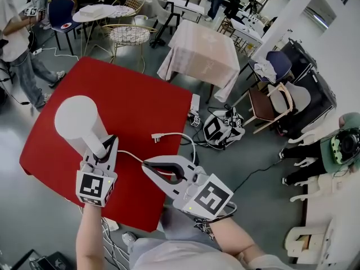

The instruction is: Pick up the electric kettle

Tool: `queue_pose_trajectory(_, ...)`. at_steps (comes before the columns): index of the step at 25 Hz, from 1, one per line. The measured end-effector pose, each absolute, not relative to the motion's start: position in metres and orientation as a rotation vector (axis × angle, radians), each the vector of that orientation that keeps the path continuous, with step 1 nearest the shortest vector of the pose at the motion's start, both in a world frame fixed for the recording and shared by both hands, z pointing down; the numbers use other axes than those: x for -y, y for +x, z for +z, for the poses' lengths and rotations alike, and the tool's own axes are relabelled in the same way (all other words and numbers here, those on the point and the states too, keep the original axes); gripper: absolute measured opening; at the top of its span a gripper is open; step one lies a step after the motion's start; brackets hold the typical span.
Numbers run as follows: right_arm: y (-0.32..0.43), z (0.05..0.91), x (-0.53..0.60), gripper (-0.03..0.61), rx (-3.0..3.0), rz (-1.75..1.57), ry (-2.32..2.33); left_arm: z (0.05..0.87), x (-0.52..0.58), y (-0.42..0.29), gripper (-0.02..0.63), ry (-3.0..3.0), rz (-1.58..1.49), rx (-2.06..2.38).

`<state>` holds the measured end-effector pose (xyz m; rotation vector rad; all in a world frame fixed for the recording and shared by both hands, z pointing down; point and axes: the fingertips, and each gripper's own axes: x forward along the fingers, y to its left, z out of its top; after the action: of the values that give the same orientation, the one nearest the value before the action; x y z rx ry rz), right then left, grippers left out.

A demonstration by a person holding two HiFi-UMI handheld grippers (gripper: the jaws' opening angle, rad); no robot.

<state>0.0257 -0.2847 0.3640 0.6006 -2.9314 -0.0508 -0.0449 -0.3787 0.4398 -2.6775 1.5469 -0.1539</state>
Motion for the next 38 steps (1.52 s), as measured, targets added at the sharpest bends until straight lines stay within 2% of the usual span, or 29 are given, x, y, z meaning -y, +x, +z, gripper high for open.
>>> queue_pose_trajectory(15, 0.010, 0.346, 0.260, 0.008, 2.975, -0.075, 0.577, 0.377, 0.330, -0.037, 0.005, -2.685, -0.121, -1.422)
queue_pose_trajectory(38, -0.072, 0.311, 0.110, 0.008, 3.049, -0.124, 0.599, 0.313, 0.113, -0.082, 0.006, -2.778, -0.172, -1.254)
